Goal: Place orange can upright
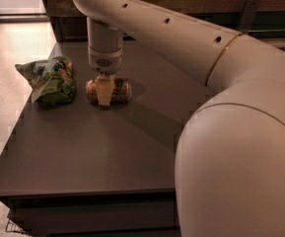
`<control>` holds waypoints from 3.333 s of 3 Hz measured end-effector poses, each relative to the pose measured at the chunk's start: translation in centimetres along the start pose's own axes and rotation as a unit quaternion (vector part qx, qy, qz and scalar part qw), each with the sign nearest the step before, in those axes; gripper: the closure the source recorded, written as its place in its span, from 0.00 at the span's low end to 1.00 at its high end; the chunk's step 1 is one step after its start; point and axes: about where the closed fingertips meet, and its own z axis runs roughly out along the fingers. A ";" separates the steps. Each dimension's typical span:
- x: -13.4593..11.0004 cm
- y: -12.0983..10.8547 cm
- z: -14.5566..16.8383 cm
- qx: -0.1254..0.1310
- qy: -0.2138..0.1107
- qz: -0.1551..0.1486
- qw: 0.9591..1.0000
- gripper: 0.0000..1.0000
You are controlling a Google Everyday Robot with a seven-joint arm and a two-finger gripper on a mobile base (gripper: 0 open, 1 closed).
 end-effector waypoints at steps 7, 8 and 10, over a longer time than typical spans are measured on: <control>1.2 0.3 -11.8 0.185 -0.468 -0.020 0.864 1.00; -1.4 -0.4 -10.4 0.176 -0.531 -0.022 0.829 1.00; -3.4 0.7 -8.5 0.162 -0.573 -0.018 0.803 1.00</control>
Offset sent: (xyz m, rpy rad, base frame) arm -0.0032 -0.0548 0.1353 0.2122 -0.1302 -0.1252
